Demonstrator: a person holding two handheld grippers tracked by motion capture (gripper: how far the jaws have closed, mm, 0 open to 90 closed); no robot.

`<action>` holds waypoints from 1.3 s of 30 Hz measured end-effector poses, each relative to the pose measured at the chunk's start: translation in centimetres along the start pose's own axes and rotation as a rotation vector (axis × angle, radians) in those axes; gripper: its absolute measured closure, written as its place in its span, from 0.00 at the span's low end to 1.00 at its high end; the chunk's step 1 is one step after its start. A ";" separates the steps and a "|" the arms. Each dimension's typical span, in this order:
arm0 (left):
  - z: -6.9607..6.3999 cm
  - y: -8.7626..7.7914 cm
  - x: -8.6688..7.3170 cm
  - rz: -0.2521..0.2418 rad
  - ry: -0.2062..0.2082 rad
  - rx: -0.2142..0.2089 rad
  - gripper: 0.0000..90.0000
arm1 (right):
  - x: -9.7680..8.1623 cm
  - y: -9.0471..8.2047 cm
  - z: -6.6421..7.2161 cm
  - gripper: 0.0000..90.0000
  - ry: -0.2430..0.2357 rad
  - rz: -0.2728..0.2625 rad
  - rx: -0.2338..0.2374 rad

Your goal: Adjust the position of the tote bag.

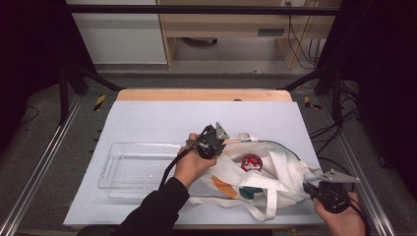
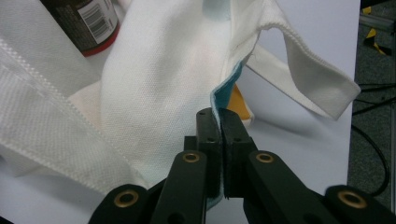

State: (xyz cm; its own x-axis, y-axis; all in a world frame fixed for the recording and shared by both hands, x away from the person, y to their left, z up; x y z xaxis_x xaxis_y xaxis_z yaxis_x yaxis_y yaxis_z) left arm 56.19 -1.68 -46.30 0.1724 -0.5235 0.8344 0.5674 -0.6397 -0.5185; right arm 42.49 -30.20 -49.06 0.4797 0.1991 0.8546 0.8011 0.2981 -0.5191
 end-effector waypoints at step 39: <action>-1.0 1.9 3.1 -0.054 0.003 -0.103 0.31 | 12.0 2.0 11.3 0.20 -0.121 -0.202 0.304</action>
Point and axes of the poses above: each handheld gripper's, and its own axes: y roughly forward along the jaws, x roughly out of its top, z roughly to its left, the point moved 8 cm from there along y, roughly forward along the jaws, and after that the axes turned 15 degrees about -z, right-handed, at the moved point
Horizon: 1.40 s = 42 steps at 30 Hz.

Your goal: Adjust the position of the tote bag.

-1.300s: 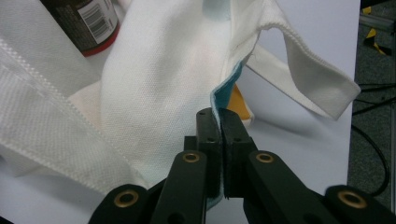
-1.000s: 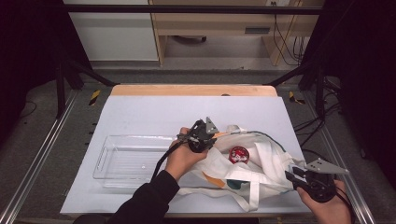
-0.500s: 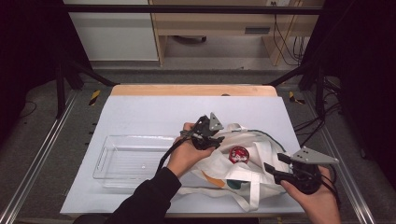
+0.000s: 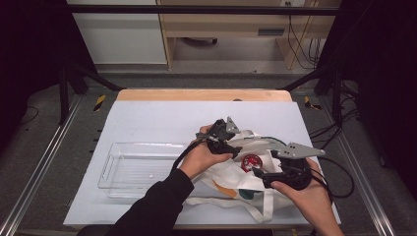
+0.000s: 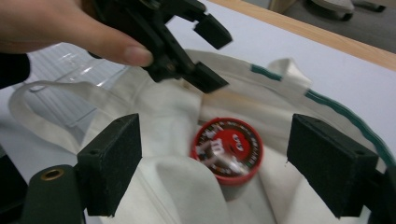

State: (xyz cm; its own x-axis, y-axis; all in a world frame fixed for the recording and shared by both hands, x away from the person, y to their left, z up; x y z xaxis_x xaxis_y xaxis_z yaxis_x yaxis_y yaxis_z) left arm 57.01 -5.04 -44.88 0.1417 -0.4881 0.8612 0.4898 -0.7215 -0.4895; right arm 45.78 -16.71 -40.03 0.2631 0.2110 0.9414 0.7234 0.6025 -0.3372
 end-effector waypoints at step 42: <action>0.1 0.3 -0.9 0.065 0.075 -0.022 0.91 | -5.8 2.2 3.4 0.33 -0.028 0.160 0.087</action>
Point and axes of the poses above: each handheld gripper's, and its own axes: y roughly forward along the jaws, x roughly out of its top, z roughly to its left, the point moved 8 cm from there along y, roughly forward along the jaws, and after that the axes turned 15 degrees about -z, right-handed, at the moved point
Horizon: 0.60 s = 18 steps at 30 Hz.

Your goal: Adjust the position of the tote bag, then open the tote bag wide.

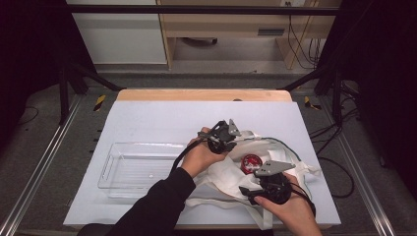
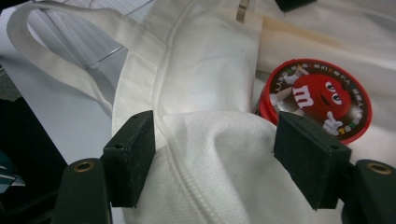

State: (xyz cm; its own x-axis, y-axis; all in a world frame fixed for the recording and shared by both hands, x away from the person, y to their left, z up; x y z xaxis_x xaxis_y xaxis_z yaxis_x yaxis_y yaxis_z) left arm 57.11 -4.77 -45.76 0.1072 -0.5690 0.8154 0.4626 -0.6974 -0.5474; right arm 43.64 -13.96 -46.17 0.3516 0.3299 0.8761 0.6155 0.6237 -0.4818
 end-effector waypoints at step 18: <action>0.3 -0.1 0.0 -0.004 -0.036 -0.003 0.96 | -0.8 0.0 0.1 0.66 -0.013 0.020 0.001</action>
Point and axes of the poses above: each handheld gripper's, and its own axes: y roughly forward along the jaws, x roughly out of its top, z roughly to its left, the point moved 8 cm from there along y, roughly forward along the jaws, and after that the axes turned 15 degrees about -z, right-handed, at the moved point
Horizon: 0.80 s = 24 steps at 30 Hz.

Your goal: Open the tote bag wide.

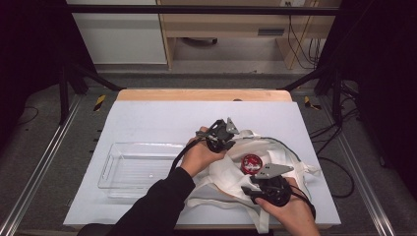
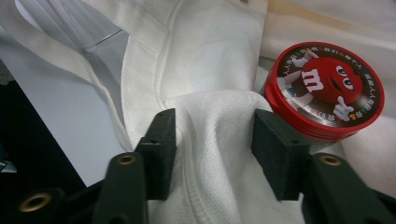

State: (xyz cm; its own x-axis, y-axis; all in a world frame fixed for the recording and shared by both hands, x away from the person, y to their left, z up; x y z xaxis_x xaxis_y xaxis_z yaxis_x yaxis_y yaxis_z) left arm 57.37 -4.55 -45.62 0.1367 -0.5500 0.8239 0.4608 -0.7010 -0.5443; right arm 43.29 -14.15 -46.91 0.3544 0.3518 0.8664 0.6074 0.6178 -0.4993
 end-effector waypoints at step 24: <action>1.5 -0.8 1.7 -0.044 -0.021 0.044 0.97 | -0.4 0.0 2.4 0.98 0.000 -0.007 0.134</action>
State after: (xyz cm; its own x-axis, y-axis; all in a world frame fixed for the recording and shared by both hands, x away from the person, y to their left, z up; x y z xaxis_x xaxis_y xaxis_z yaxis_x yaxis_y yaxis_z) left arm 58.55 -4.27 -43.57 0.1336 -0.5093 0.8501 0.5052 -0.7030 -0.5006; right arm 41.43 -12.55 -47.26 0.3501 0.3469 0.8701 0.5094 0.7090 -0.4877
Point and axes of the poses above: each handheld gripper's, and its own axes: y roughly forward along the jaws, x roughly out of its top, z roughly to its left, the point moved 8 cm from there along y, roughly forward along the jaws, and after that the axes turned 15 degrees about -z, right-handed, at the moved point
